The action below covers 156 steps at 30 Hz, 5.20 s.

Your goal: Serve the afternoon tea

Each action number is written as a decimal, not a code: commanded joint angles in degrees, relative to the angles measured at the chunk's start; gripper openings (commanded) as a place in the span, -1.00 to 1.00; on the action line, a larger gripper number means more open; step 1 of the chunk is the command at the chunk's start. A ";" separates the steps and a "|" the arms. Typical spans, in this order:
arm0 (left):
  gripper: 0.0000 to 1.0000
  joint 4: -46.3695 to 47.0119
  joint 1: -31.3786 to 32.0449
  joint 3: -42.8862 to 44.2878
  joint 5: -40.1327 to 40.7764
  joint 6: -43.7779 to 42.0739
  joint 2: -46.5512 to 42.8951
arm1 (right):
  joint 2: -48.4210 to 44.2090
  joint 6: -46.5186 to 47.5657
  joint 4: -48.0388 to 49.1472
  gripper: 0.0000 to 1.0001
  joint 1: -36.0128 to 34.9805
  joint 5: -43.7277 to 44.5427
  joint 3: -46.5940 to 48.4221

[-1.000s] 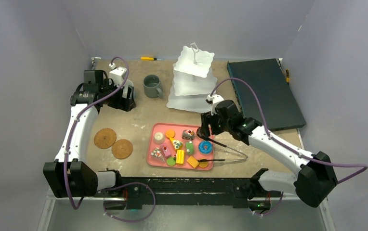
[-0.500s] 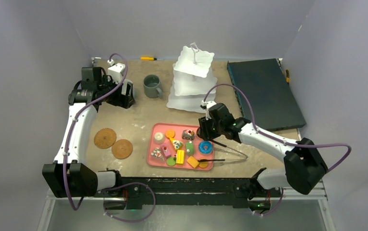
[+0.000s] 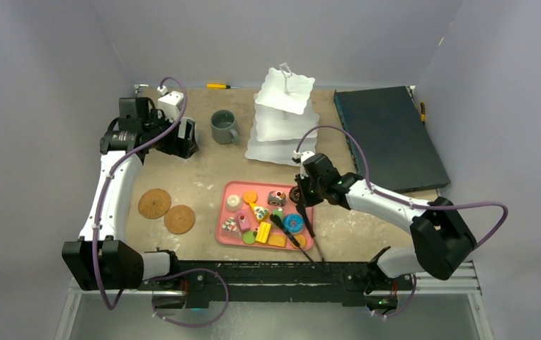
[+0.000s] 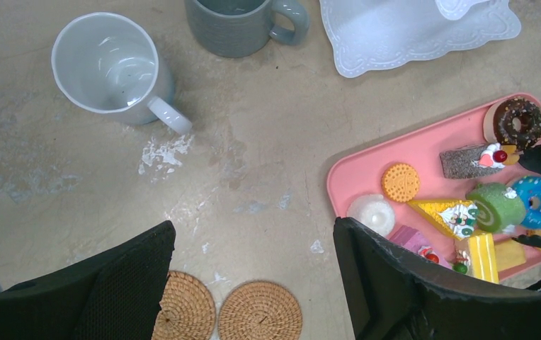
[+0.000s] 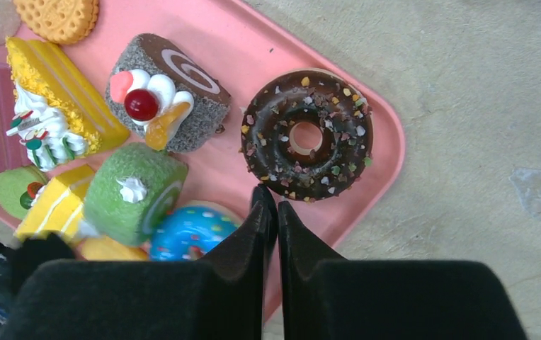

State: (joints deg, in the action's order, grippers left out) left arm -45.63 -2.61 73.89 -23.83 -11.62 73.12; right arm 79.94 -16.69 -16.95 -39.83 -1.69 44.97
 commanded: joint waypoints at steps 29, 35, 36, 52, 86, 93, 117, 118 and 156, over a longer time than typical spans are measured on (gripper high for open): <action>0.71 -36.31 11.26 9.43 -33.74 -55.52 -10.68 | 7.06 7.24 -16.05 -1.00 -14.52 10.05 37.16; 0.65 -36.45 19.81 6.38 -27.74 -54.23 -11.34 | 15.42 9.79 -18.86 -1.00 -17.38 11.24 49.48; 0.64 -36.46 21.23 5.44 -26.28 -54.08 -11.60 | 16.68 10.33 -19.56 -1.00 -17.65 11.30 51.55; 0.34 -34.33 29.41 6.02 -10.38 -60.87 -9.43 | 25.86 13.90 -25.96 -1.00 -21.00 9.24 66.91; -1.00 -16.21 44.04 2.83 -3.11 -31.98 -12.24 | 15.48 13.66 -21.20 -0.11 -21.40 7.36 63.51; -1.00 -1.06 42.53 -1.63 -9.17 -9.39 -17.68 | -2.39 11.39 -8.58 0.97 -12.81 -1.73 52.11; -1.00 55.43 14.63 -6.10 -40.95 49.06 -16.40 | -25.20 3.26 22.94 0.97 -1.49 -26.08 21.75; -1.00 56.50 14.57 -6.52 -41.44 50.07 -16.78 | -25.00 1.94 26.25 0.97 0.26 -29.10 19.40; -1.00 61.03 16.66 -13.41 -42.05 48.27 -21.89 | -4.31 -11.87 67.99 0.97 0.48 -41.44 22.99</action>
State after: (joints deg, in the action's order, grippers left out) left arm 12.84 13.65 60.95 -67.42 39.18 51.99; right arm 75.77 -27.90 50.17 -37.95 -45.36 64.73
